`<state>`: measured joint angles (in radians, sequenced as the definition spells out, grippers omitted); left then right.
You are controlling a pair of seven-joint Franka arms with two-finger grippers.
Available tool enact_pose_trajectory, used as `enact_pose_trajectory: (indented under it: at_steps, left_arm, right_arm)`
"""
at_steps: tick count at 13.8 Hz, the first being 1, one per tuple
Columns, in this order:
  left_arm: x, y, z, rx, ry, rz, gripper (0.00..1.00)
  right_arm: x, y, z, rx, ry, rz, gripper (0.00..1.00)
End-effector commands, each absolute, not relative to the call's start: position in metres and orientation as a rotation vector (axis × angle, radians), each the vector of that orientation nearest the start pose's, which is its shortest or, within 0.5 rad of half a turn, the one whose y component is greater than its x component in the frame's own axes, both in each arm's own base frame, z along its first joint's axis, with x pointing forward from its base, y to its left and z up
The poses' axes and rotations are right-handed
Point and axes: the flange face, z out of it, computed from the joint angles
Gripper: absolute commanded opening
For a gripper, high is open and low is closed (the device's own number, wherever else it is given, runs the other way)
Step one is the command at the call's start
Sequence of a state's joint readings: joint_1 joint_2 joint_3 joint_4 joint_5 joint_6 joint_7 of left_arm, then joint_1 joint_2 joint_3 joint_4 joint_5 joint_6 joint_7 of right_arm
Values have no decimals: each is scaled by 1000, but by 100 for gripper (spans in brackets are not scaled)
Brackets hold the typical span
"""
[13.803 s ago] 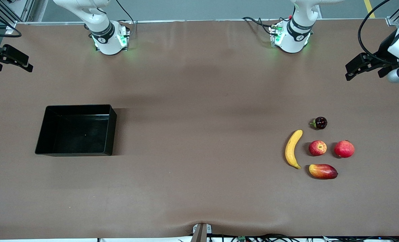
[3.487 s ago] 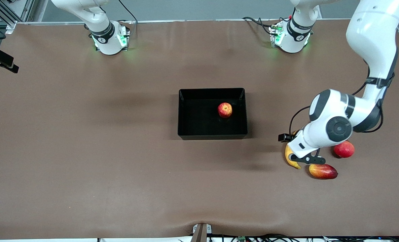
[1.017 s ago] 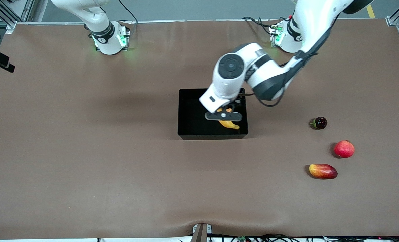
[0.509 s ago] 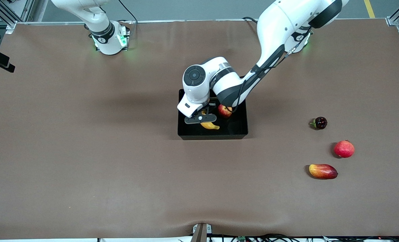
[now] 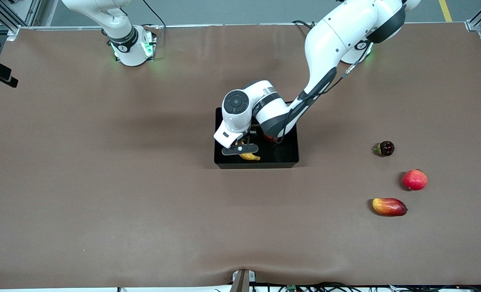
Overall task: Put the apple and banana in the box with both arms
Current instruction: 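Lower the banana into the box beside the apple and open the left gripper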
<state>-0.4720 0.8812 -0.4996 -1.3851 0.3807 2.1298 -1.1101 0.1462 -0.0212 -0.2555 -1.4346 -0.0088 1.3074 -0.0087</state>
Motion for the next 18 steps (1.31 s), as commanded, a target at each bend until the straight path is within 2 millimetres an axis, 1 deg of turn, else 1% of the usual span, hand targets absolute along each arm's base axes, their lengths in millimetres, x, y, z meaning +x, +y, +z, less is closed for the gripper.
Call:
enact_pose_trajectory:
  at_steps: [1,2,3,4,5,6,7,8,9,10,11,12,13,14,15,16,17,18]
  left_arm:
    - [486,-551,209,-3168,-155,93,0]
    - [485,-552,208,-3172,-152,87,26]
    - [482,-556,212,-3176,-145,76,99]
    - [486,-554,217,-3178,-174,66,100]
    - [486,-556,229,-3177,-161,37,100]
    - [489,-553,252,-3164,-148,-10,100]
    - [498,-539,273,-3117,-150,-33,100]
    - [505,-526,308,-3079,-158,-60,100]
    - [520,-501,355,-3057,-177,-119,100]
    - [528,-479,397,-3045,-184,-157,100]
    - [541,-446,430,-3016,-207,-155,100]
    - [553,-415,458,-3002,-253,-140,100]
    - [561,-382,488,-3001,-312,-126,100]
    - [568,-345,510,-2983,-375,-86,100]
    - [577,-308,525,-2958,-449,-59,100]
    - [583,-271,543,-2935,-486,-50,100]
    - [585,-241,558,-2925,-439,-32,100]
    - [586,-211,576,-2932,-355,-38,100]
  right_arm:
    - [514,-63,679,-3134,158,168,100]
    - [514,-62,679,-3134,156,168,100]
    - [514,-62,679,-3134,156,168,100]
    - [514,-62,679,-3134,156,168,100]
    - [514,-62,679,-3133,155,168,100]
    - [514,-62,679,-3134,156,168,100]
    - [514,-62,679,-3134,156,168,100]
    - [514,-62,679,-3134,156,168,100]
    - [514,-62,679,-3133,155,168,100]
    - [514,-62,678,-3134,156,173,100]
    - [514,-62,678,-3133,155,172,100]
    - [514,-62,678,-3133,155,172,100]
    - [514,-62,679,-3131,155,170,100]
    - [514,-61,678,-3125,152,171,100]
    - [514,-61,678,-3118,149,170,100]
    - [514,-60,678,-3114,147,167,100]
    - [514,-59,678,-3114,143,167,100]
    - [514,-59,678,-3114,143,167,100]
